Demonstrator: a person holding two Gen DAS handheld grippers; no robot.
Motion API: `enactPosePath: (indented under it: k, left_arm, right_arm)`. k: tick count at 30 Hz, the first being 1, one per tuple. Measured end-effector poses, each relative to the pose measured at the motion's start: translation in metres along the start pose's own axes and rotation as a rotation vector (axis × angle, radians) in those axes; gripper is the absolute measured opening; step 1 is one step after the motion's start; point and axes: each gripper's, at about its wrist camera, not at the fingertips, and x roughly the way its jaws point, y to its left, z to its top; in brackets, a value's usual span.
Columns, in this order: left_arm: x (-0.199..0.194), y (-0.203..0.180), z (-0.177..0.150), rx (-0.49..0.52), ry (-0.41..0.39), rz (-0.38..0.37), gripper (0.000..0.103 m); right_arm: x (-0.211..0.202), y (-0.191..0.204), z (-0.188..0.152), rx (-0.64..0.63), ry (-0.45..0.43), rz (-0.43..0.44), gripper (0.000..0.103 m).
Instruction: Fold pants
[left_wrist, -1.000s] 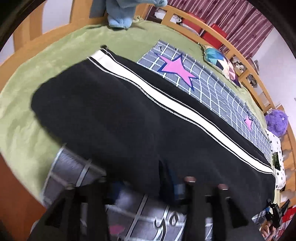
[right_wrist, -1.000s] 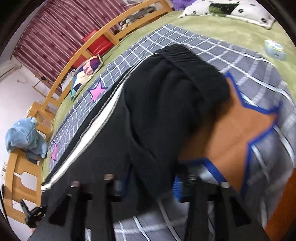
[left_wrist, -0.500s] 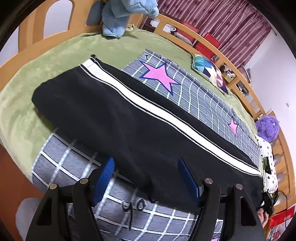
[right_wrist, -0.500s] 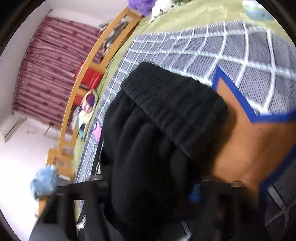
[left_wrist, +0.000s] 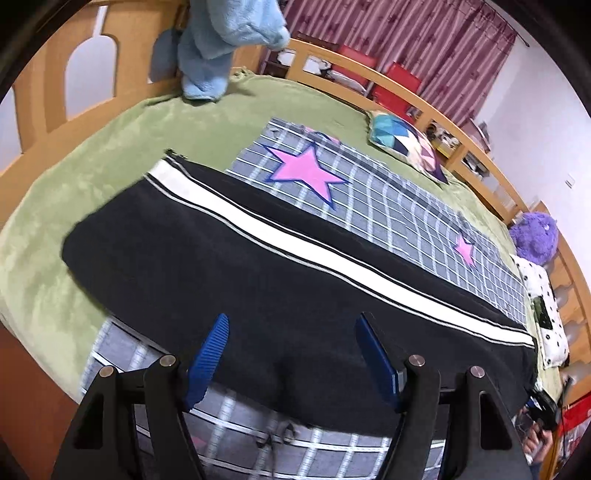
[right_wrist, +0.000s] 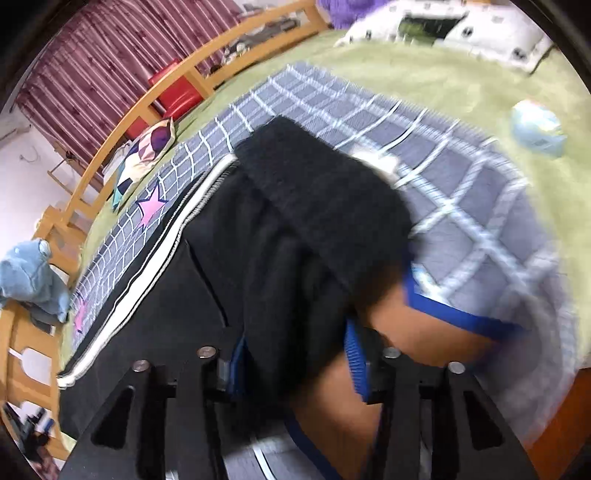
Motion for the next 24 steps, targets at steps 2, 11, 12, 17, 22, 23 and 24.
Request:
enactPosePath:
  k: [2, 11, 12, 17, 22, 23, 24]
  left_arm:
    - [0.003, 0.013, 0.009, 0.0, 0.001, 0.043, 0.07]
    - [0.017, 0.05, 0.057, 0.006, -0.008, 0.143, 0.07]
    - [0.019, 0.054, 0.062, 0.006, -0.008, 0.145, 0.07]
    - [0.03, 0.059, 0.075, 0.037, -0.011, 0.153, 0.07]
    - [0.048, 0.056, 0.083, 0.065, 0.01, 0.168, 0.07]
    - [0.052, 0.056, 0.085, 0.065, 0.019, 0.163, 0.07]
    - [0.055, 0.057, 0.086, 0.063, 0.031, 0.156, 0.07]
  right_arm:
    - [-0.02, 0.005, -0.005, -0.032, -0.027, -0.051, 0.051]
    - [-0.05, 0.121, 0.009, -0.237, -0.115, -0.086, 0.06]
    - [-0.044, 0.137, 0.008, -0.262, -0.112, -0.081, 0.06]
    - [0.009, 0.218, 0.003, -0.434, -0.05, -0.034, 0.06]
    - [0.074, 0.279, -0.006, -0.58, 0.073, 0.042, 0.06]
    - [0.086, 0.291, -0.007, -0.609, 0.094, 0.057, 0.06]
    - [0.093, 0.297, -0.008, -0.628, 0.104, 0.07, 0.06]
